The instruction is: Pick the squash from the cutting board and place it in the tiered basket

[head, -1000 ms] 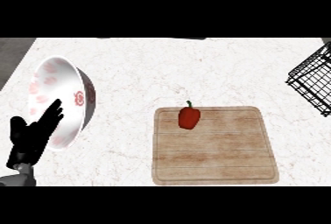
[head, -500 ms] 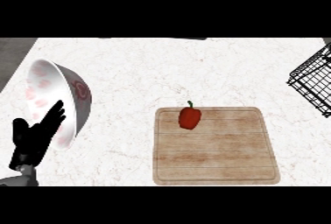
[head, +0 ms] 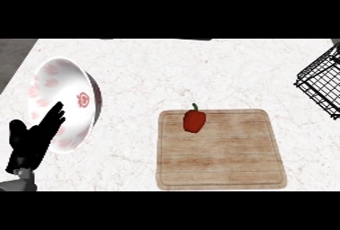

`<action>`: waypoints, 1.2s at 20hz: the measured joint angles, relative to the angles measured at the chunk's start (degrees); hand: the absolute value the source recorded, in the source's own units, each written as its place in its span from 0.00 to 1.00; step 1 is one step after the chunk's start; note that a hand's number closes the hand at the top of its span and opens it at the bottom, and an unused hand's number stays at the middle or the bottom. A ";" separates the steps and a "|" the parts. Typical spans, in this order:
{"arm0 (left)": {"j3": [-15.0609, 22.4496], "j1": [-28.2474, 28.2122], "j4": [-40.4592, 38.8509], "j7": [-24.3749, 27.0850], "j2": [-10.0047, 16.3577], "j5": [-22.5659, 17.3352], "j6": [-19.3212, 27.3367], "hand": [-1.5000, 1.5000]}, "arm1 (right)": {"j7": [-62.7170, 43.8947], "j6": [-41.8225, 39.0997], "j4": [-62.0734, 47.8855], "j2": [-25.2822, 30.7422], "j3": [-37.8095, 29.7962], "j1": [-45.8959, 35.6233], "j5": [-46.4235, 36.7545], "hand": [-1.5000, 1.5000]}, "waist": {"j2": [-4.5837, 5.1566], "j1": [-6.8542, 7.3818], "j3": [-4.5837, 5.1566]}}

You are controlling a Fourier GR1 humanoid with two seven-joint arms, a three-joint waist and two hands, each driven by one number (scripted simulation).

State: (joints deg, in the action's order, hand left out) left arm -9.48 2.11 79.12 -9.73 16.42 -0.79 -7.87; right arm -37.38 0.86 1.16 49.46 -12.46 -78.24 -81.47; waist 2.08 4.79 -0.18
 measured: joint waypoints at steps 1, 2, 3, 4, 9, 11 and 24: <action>-0.09 -0.05 -0.15 0.12 0.13 0.03 -0.06 0.50 | -1.50 -1.19 -0.25 -0.02 -0.51 0.38 0.55 0.00 | 0.01 -0.01 0.00; -0.04 -0.33 -0.38 0.57 -0.08 0.11 -0.03 0.50 | -2.77 -1.50 -0.36 0.12 -1.10 0.86 1.19 0.00 | -0.02 -0.12 -0.01; -0.12 -0.39 -0.41 0.65 -0.10 0.14 0.06 0.50 | -4.08 -1.32 -0.28 0.28 -1.81 1.31 1.95 0.00 | 0.02 -0.08 -0.03; -0.25 -0.58 -0.68 0.99 0.07 0.05 -0.23 0.50 | -4.75 -1.14 -0.03 0.57 -2.44 1.77 2.65 0.00 | -0.03 -0.21 -0.03; -0.04 -1.15 -0.04 1.05 -0.26 0.27 -0.10 0.50 | -5.80 1.92 2.75 0.65 -4.33 3.18 4.82 0.00 | -0.16 -0.30 -0.08; -0.17 -1.47 0.11 1.02 -0.43 0.19 0.04 0.50 | -5.51 4.68 4.54 0.77 -4.67 3.41 5.22 0.00 | -0.30 -0.48 -0.08; -2.32 -3.28 -0.75 1.24 0.67 -0.48 -0.21 0.50 | -13.70 19.21 14.10 3.15 -12.03 0.55 11.94 0.00 | -1.83 -3.45 0.09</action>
State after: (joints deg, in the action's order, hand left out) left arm -11.80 -1.17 78.37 -8.49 17.09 -1.26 -8.08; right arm -51.08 20.07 15.26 52.61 -24.49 -77.69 -69.53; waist 0.25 1.35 -0.09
